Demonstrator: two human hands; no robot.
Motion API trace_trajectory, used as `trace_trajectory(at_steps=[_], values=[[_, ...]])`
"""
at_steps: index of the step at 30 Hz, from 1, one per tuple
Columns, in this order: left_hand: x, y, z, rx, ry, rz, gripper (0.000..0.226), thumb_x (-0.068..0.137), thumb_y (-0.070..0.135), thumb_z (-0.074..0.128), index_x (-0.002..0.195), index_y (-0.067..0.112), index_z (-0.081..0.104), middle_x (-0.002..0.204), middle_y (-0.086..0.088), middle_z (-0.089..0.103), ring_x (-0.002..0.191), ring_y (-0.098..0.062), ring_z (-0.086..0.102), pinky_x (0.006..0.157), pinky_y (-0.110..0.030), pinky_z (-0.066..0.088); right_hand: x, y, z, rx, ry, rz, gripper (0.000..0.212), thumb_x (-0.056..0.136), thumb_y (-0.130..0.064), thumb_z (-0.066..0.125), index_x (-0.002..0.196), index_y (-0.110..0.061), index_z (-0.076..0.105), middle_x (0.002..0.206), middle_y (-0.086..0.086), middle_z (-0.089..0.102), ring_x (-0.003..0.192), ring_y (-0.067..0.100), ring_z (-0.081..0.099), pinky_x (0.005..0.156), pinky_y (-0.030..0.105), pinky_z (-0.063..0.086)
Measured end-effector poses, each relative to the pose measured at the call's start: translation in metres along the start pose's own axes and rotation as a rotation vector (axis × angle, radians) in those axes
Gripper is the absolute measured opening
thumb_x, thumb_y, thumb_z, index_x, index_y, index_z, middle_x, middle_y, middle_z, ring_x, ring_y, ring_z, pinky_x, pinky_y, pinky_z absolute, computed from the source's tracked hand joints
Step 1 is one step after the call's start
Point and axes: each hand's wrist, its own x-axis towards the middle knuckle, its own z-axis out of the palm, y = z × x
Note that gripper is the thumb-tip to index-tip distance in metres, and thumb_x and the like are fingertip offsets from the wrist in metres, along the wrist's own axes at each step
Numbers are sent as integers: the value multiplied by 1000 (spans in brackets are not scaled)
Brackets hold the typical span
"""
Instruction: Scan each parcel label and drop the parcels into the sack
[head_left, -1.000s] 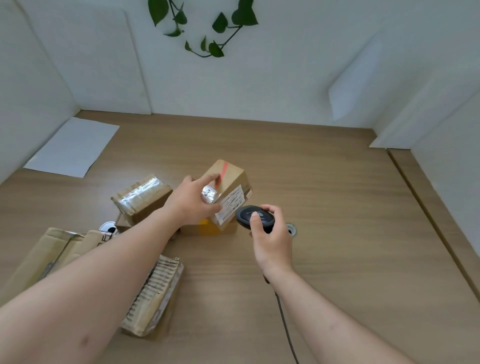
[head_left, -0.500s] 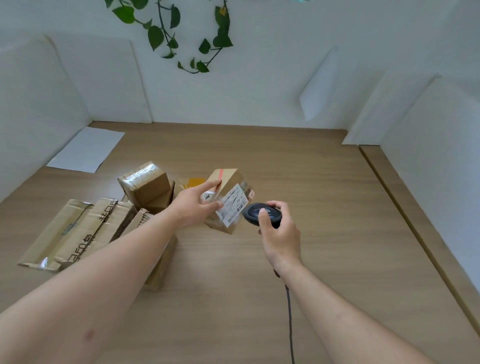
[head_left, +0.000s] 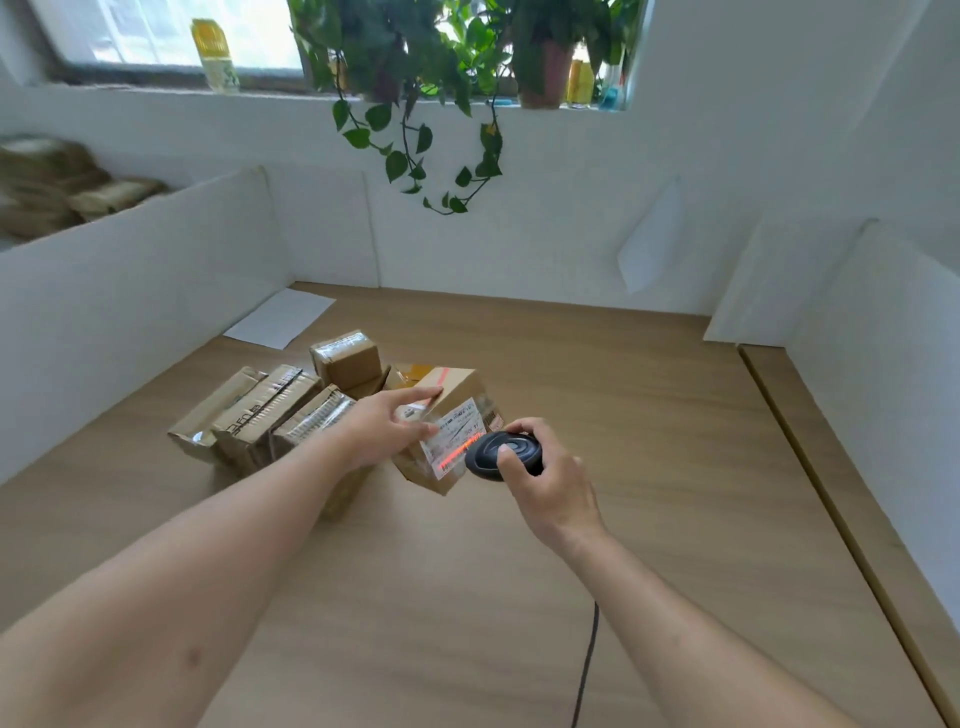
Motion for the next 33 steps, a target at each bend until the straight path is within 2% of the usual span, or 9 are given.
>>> trace_trajectory(at_steps=[4, 9, 14, 17, 20, 25, 29, 33], values=[[-33, 7, 4, -32, 33, -6, 56, 97, 33, 75, 145, 53, 53, 119, 4, 70, 90, -10, 77, 78, -31, 63, -23, -8, -13, -6, -20, -38, 35, 80, -61, 51, 111, -49, 59, 93, -20, 74, 88, 8, 69, 76, 36, 57], [-63, 7, 2, -68, 89, 7, 56, 97, 28, 75, 145, 48, 56, 121, 0, 71, 91, -12, 77, 78, -30, 63, -46, -21, -24, -30, -41, -76, 35, 80, -62, 50, 112, -49, 59, 94, -19, 74, 87, 6, 68, 73, 33, 55], [-87, 2, -1, -72, 106, 12, 54, 97, 30, 75, 142, 52, 54, 117, 4, 67, 91, -13, 76, 75, -30, 63, -64, -32, -22, -32, -37, -99, 38, 77, -66, 47, 109, -48, 59, 90, -16, 74, 83, 9, 69, 71, 36, 57], [-98, -10, -5, -41, 133, 21, 54, 96, 35, 76, 141, 56, 55, 116, 6, 68, 91, -14, 75, 79, -33, 63, -74, -39, -15, -20, -37, -100, 42, 75, -67, 46, 109, -46, 60, 84, -11, 75, 79, 13, 71, 70, 37, 58], [-107, -26, -8, -95, 132, 9, 56, 95, 31, 78, 142, 54, 57, 125, 3, 64, 94, -15, 75, 81, -36, 65, -84, -46, -2, -30, -45, -102, 39, 75, -67, 47, 107, -48, 60, 82, -10, 75, 77, 15, 71, 69, 40, 59], [-118, -58, -6, -121, 78, -27, 59, 96, 33, 76, 146, 52, 54, 139, 2, 56, 93, -11, 74, 71, -24, 62, -99, -45, 24, -52, -56, -57, 39, 76, -67, 47, 107, -48, 59, 81, -9, 74, 77, 17, 72, 68, 41, 59], [-118, -84, 2, -119, 59, -61, 57, 95, 35, 76, 145, 54, 54, 143, 2, 57, 95, -11, 74, 81, -31, 64, -110, -33, 44, -68, -80, -13, 39, 76, -67, 47, 108, -48, 59, 81, -8, 75, 78, 19, 72, 69, 41, 59], [-118, -109, 17, -150, 19, -86, 56, 95, 37, 76, 143, 56, 54, 139, 6, 58, 96, -7, 73, 87, -32, 63, -119, -15, 59, -114, -114, 39, 44, 74, -69, 45, 109, -48, 60, 88, -12, 75, 84, 17, 70, 74, 39, 58]])
